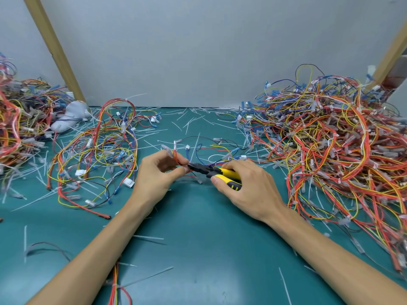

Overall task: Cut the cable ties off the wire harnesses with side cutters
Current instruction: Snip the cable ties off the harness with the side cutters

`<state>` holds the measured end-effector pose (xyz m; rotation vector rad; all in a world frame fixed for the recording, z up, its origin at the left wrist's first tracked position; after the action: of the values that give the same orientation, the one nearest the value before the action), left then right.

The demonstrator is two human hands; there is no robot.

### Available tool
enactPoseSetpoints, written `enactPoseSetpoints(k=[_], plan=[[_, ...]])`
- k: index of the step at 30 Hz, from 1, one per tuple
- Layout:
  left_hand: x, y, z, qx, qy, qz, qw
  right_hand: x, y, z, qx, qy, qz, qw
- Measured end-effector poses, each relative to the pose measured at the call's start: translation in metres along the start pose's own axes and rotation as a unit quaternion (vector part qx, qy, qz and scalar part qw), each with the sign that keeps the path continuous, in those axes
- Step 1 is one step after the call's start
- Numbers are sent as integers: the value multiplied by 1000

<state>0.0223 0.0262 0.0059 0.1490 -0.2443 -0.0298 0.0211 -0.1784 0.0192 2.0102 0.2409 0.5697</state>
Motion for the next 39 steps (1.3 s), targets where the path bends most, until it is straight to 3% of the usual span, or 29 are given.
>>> enactPoseSetpoints(k=[19, 29, 39], plan=[[-1, -4, 7, 30, -27, -17, 999, 2, -4, 1, 42, 10, -43, 998], [0, 2, 3, -5, -31, 6, 999, 2, -2, 3, 6, -14, -8, 1000], [0, 1, 4, -18, -32, -5, 999, 3, -3, 6, 32, -14, -35, 999]])
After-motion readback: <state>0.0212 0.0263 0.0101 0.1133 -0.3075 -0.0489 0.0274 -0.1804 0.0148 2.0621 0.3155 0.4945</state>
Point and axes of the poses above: each hand's wrist, its own x-axis towards the middle knuckle, its own y-axis out of the back of the hand, z = x × y, the point moved 9 cm from there along x, towards the middle knuckle, and after that the axes turned 11 degrees about -z, right-handed, at the moved point
